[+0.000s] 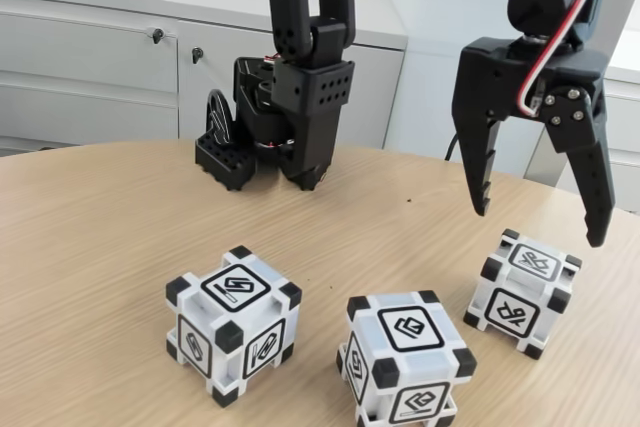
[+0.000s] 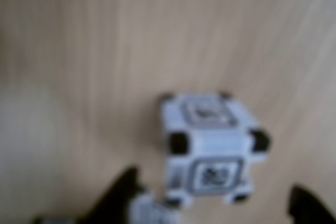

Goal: Stack cubes from left to right.

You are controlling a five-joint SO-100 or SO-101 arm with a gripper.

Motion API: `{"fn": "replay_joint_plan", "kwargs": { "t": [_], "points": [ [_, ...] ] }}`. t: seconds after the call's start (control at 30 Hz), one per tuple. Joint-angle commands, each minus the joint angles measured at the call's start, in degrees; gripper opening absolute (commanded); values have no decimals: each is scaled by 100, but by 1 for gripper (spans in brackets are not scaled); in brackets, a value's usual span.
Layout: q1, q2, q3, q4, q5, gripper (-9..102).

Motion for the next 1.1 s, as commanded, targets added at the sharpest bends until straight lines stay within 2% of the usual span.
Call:
{"fn": "replay_joint_plan", "kwargs": {
  "t": [0.0,0.33,0.57,1.07],
  "points": [
    [70,9,-132,0,-202,31],
    [378,-1063,-237,0,-255,31],
    [853,-1099,-606,0,-519,31],
    [870,-1125,-615,0,-817,31]
  ]
}}
